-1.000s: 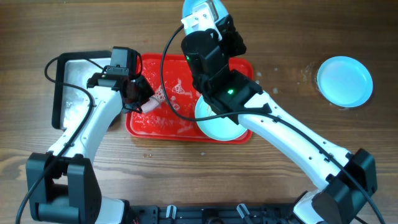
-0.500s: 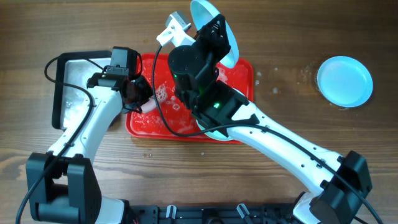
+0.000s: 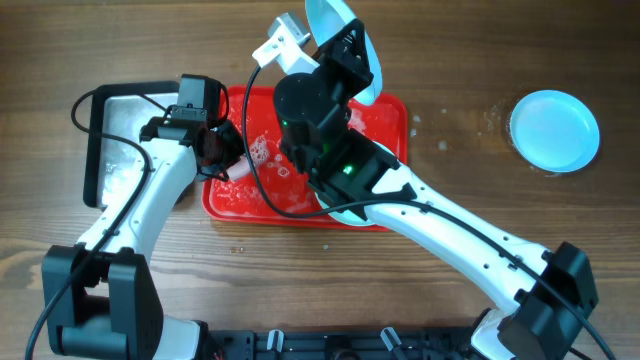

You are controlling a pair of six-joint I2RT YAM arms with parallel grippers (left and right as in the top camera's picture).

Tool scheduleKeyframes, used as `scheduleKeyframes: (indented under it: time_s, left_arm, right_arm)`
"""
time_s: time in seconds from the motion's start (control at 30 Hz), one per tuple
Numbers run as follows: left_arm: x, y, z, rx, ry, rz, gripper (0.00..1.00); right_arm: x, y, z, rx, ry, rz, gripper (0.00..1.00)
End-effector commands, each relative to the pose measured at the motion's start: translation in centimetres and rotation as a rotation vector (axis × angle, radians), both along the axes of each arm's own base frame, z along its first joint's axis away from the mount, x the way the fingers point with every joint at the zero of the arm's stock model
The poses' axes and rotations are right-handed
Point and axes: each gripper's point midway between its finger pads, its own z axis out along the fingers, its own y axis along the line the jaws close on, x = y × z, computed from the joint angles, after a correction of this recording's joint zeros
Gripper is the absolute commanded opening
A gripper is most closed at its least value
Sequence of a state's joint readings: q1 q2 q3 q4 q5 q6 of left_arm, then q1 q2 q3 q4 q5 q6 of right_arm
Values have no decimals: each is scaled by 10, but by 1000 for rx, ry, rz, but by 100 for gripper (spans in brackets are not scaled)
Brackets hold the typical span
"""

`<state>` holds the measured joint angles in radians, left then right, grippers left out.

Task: Clean dirty plates on tray and stack at the side
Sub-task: 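Carry the plate right and set it on the cleaned plate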

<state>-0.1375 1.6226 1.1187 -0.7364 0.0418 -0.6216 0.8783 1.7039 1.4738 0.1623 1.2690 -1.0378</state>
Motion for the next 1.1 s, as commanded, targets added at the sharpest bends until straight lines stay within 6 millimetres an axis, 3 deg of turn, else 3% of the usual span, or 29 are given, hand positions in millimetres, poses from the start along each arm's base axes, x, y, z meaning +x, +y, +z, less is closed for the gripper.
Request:
scheduleKeyframes:
  time_s: [0.0,0.13,0.2,0.23,0.4,0.53,0.6,0.7,0.83,0.87,0.93,1.07]
  left_arm:
    - [1,2,-2,22,0,-12,4]
    - [0,2,-3,22,4,-12,4]
    - [-1,2,-3,23,9,-12,4]
    - [-2,2,-3,23,12,-12,4]
    - [-2,2,-3,23,12,-12,4]
    - [-2,2,-3,23,12,-12,4]
    - [-2,2,-3,23,12,-12,4]
    - [-2,2,-3,23,13,-12,4]
    - [-2,2,-3,23,12,-12,4]
    - [-2,2,-3,23,12,-12,4]
    - [-2,2,-3,23,12,-12,4]
    - [-2,2,-3,23,12,-12,4]
  right_arm:
    - [-4,-6,-31,88,20,-48,4]
    - [-4,-4,-59,148,86,-13,4]
    - [-4,13,-97,276,228,107,4]
    - [-3,12,-122,409,319,125,4]
    - [11,-30,-165,869,561,55,4]
    - [14,-50,-170,1313,804,129,4]
    - [18,-84,-167,1501,848,96,4]
    - [22,-180,-178,1614,752,-126,4]
    - [16,-288,-183,1725,531,-393,4]
    - [9,-328,-186,1729,424,-513,4]
    - [-7,-386,-190,1704,254,-703,4]
    - [-39,-465,-200,1627,32,-948,4]
